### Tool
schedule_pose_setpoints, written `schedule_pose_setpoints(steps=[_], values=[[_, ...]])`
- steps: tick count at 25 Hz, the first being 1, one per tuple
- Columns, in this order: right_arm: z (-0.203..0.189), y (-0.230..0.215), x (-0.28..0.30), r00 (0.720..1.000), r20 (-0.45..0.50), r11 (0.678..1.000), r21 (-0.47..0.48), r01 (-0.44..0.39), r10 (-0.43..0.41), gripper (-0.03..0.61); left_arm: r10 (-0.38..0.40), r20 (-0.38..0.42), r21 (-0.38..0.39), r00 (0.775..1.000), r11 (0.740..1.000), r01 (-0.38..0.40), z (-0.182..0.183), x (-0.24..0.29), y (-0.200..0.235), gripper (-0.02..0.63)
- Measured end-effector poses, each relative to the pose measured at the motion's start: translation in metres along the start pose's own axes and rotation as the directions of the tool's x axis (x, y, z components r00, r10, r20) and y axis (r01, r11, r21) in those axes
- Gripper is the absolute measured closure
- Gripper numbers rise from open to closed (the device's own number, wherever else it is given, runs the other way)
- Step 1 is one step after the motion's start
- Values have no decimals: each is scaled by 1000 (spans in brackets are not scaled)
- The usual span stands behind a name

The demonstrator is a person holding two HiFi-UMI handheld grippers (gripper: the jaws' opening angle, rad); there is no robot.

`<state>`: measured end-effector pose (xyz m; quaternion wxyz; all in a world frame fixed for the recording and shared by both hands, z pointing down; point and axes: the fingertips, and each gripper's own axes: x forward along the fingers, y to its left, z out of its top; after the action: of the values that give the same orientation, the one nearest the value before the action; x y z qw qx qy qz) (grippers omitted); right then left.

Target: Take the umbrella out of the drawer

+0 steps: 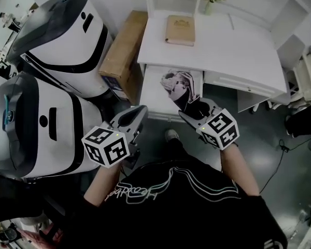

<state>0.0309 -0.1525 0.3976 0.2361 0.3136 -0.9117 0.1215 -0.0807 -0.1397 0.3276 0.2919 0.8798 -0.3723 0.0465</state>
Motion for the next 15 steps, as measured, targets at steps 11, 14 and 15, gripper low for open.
schedule_pose_setpoints(steps=[11,14,15], values=[[32,48,-61,957,288,990,136,-31,-10,368,-58,-6,44,998,997,58,-14,-19,-39,594],[26,50,-67,952,304,988,150,-29,-19,368,-68,-6,50,998,996,69,-20,-18,-46,594],[25,51,-68,953,302,989,150,-21,-25,368,-71,-8,51,997,996,71,-21,-18,-48,594]])
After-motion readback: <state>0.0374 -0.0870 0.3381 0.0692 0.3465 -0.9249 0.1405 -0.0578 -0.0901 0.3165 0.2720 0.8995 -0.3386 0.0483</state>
